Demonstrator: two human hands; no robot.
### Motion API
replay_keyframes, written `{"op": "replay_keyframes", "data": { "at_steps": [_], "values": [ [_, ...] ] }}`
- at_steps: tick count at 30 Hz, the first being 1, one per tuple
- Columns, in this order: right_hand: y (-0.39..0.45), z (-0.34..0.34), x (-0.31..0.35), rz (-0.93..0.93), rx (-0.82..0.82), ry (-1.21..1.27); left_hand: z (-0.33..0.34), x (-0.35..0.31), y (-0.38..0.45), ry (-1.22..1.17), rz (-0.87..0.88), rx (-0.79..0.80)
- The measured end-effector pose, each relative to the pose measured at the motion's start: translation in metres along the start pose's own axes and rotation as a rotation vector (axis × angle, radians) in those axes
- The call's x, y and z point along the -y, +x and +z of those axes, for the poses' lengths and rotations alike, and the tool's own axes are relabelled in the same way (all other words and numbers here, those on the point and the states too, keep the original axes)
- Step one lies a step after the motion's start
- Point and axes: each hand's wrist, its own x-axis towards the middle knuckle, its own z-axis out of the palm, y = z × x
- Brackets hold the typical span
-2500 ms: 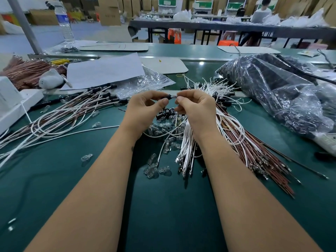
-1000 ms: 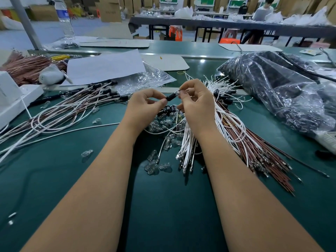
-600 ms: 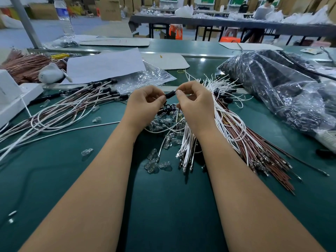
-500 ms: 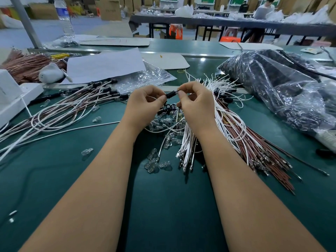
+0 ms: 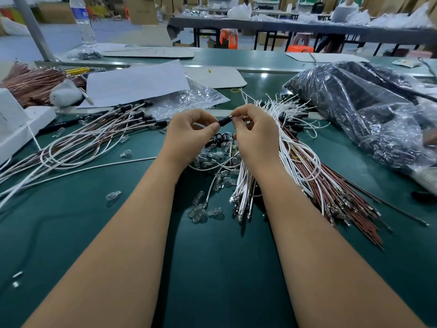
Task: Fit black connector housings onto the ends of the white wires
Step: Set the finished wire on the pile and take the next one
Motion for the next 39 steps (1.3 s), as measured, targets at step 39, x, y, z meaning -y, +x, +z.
{"op": "replay_keyframes", "data": {
  "at_steps": [39],
  "values": [
    [0.0010, -0.0034, 0.0018, 0.214, 0.075, 0.228, -0.0047, 0.0064, 0.0029, 0.037, 0.007, -0.011]
  ]
}}
